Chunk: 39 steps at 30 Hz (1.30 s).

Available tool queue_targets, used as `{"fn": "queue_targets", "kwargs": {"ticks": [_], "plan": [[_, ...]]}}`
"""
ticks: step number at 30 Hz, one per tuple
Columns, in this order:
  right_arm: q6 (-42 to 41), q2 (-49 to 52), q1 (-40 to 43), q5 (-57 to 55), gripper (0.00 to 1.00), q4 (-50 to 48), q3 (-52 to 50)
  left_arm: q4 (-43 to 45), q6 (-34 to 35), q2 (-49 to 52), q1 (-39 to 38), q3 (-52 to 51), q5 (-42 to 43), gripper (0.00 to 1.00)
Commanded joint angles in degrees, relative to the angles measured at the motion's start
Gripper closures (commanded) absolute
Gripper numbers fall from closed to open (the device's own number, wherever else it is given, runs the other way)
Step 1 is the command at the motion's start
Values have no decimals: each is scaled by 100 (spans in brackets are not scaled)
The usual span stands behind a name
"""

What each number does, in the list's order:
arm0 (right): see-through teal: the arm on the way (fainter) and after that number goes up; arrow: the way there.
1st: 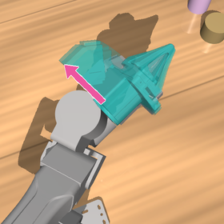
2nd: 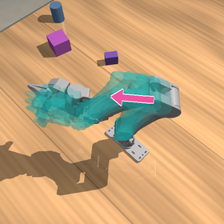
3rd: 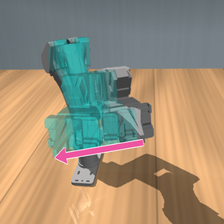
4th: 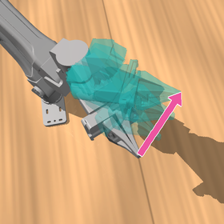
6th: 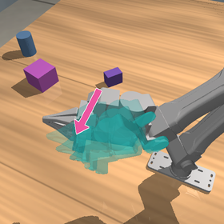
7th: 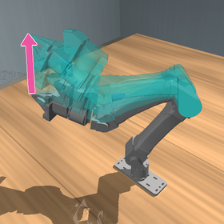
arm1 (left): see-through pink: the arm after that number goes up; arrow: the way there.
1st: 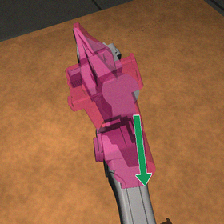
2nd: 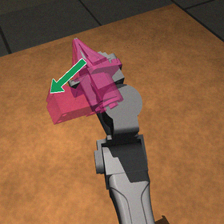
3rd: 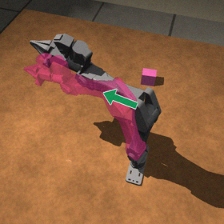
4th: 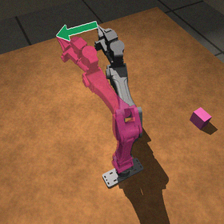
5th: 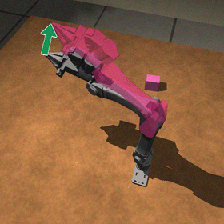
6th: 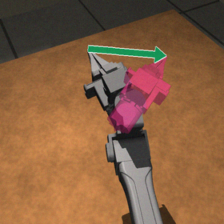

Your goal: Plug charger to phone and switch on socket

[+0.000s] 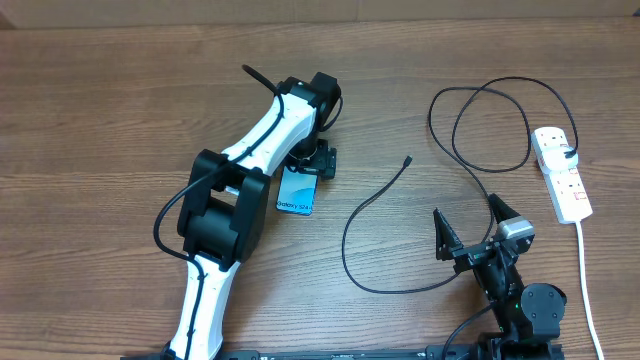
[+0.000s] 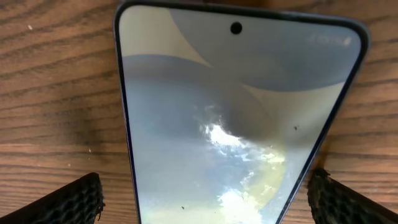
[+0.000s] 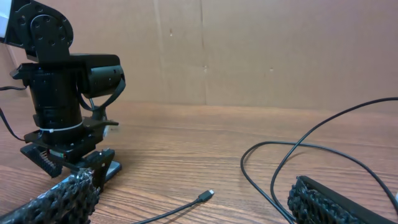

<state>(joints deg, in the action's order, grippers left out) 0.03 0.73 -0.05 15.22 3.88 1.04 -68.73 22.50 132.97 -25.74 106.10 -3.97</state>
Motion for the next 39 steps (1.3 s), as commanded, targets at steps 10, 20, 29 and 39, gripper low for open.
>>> {"fn": "queue_targets", "kwargs": {"ticks": [10, 20, 29, 39], "plan": [[24, -57, -26, 7, 0, -37, -59, 107, 101, 269, 302, -186, -337, 0], [24, -57, -26, 7, 0, -37, -59, -138, -361, 269, 245, -264, 142, 5], [24, -57, -26, 7, 0, -37, -59, 348, -372, 269, 245, -1005, 282, 2], [24, -57, -26, 7, 0, -37, -59, 658, -369, 269, 249, -1108, 398, 5]]}}
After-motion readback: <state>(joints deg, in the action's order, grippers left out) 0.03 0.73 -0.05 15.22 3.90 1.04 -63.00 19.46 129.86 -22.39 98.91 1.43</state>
